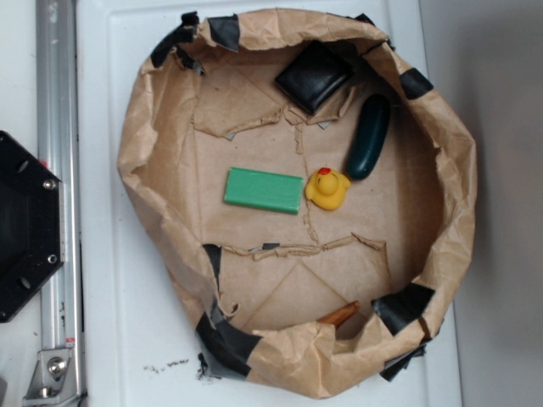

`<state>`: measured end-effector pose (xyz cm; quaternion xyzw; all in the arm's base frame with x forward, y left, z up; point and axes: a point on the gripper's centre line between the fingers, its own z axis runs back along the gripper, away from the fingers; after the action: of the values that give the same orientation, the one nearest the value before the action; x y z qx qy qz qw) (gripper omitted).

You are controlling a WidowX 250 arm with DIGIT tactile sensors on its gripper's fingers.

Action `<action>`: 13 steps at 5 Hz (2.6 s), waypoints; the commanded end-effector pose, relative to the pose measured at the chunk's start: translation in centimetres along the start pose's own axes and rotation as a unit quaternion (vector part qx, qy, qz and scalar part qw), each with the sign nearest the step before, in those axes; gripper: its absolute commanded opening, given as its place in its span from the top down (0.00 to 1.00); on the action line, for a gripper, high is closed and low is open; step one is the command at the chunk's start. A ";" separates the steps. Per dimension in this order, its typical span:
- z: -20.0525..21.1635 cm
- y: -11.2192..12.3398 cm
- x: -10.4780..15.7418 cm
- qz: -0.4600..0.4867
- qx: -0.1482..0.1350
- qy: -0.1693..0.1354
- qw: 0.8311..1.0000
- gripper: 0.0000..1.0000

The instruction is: Grab the yellow duck.

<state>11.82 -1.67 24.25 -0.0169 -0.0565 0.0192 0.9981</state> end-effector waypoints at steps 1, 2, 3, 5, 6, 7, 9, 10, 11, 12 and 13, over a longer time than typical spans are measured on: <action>0.0 0.0 0.0 0.000 0.000 0.000 1.000 0.00; -2.2 1.2 2.6 -0.012 -0.023 -0.003 1.000 0.00; -4.6 2.1 4.8 -0.003 -0.023 -0.003 1.000 0.00; -11.3 2.4 9.1 0.176 -0.048 -0.033 0.983 0.00; -13.3 2.9 10.7 0.213 -0.030 -0.044 0.976 0.00; -15.5 4.2 12.9 0.220 -0.003 -0.039 0.975 0.00; -18.0 5.5 14.8 0.199 0.033 -0.055 0.978 0.00; -19.3 5.1 16.6 0.193 0.045 -0.066 0.978 0.00; -20.1 4.7 17.3 0.182 0.059 -0.063 0.979 0.00; -21.0 4.9 16.4 0.171 0.053 -0.047 0.983 0.00; -21.3 4.4 15.4 0.149 0.060 -0.034 0.986 0.00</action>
<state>29.30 2.68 3.87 0.0357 -0.0764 0.1868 0.9788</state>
